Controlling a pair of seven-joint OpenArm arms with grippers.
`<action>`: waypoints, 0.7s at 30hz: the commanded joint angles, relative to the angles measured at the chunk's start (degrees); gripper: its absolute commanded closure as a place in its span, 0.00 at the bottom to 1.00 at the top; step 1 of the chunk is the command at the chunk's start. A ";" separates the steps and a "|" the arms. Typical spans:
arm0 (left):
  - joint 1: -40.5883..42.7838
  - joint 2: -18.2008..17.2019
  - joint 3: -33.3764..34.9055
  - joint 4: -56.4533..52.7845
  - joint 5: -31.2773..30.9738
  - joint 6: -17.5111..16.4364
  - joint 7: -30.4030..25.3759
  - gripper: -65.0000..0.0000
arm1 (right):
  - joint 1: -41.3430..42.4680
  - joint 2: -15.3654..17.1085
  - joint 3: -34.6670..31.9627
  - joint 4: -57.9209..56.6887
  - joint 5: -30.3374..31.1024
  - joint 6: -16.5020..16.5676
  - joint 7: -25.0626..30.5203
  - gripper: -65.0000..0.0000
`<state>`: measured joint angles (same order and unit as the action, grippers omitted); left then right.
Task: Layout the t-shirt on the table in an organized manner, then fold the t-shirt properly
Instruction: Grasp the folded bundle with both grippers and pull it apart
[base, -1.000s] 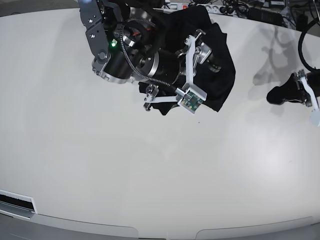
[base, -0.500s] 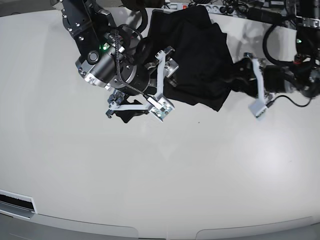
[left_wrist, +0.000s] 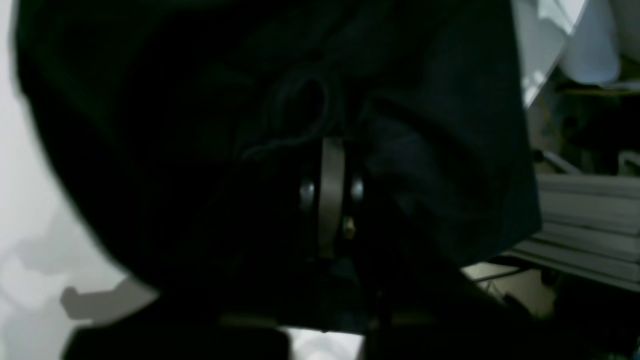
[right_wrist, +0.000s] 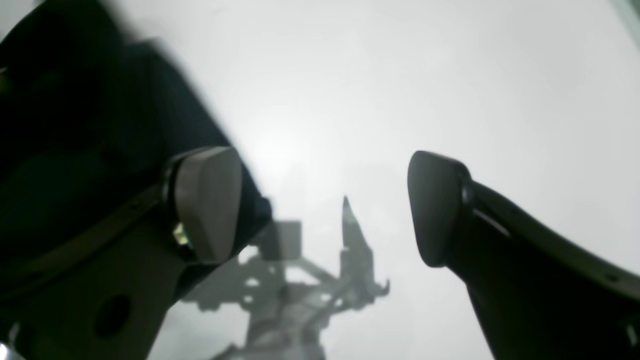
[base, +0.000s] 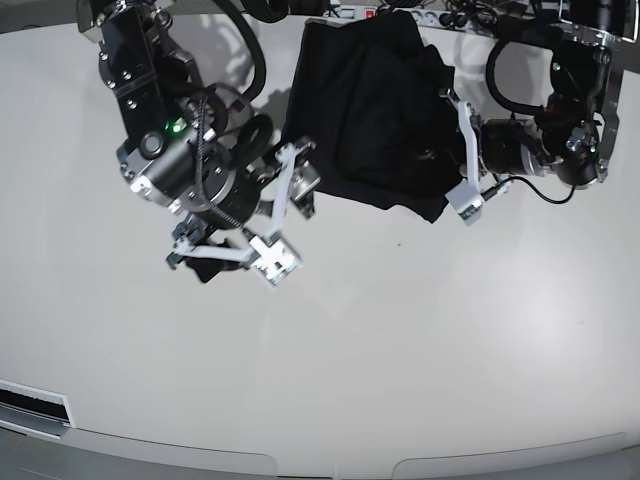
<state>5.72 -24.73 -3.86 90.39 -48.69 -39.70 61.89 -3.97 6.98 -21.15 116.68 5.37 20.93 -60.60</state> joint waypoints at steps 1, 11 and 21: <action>-0.68 -0.70 -1.75 1.11 -2.64 -0.30 -1.05 1.00 | 0.68 -0.13 0.74 1.03 0.61 -0.09 1.55 0.20; 1.01 -0.98 -14.60 4.33 -16.37 -0.30 5.09 1.00 | 0.79 -0.17 4.81 1.03 9.53 4.79 1.90 0.20; 9.75 -1.16 -16.74 4.35 -19.39 -0.30 10.62 1.00 | 0.72 -0.13 4.81 1.01 13.62 8.96 1.62 0.20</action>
<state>15.97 -25.04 -20.10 93.95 -66.65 -39.70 73.38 -3.97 6.94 -16.43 116.68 18.15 29.80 -60.38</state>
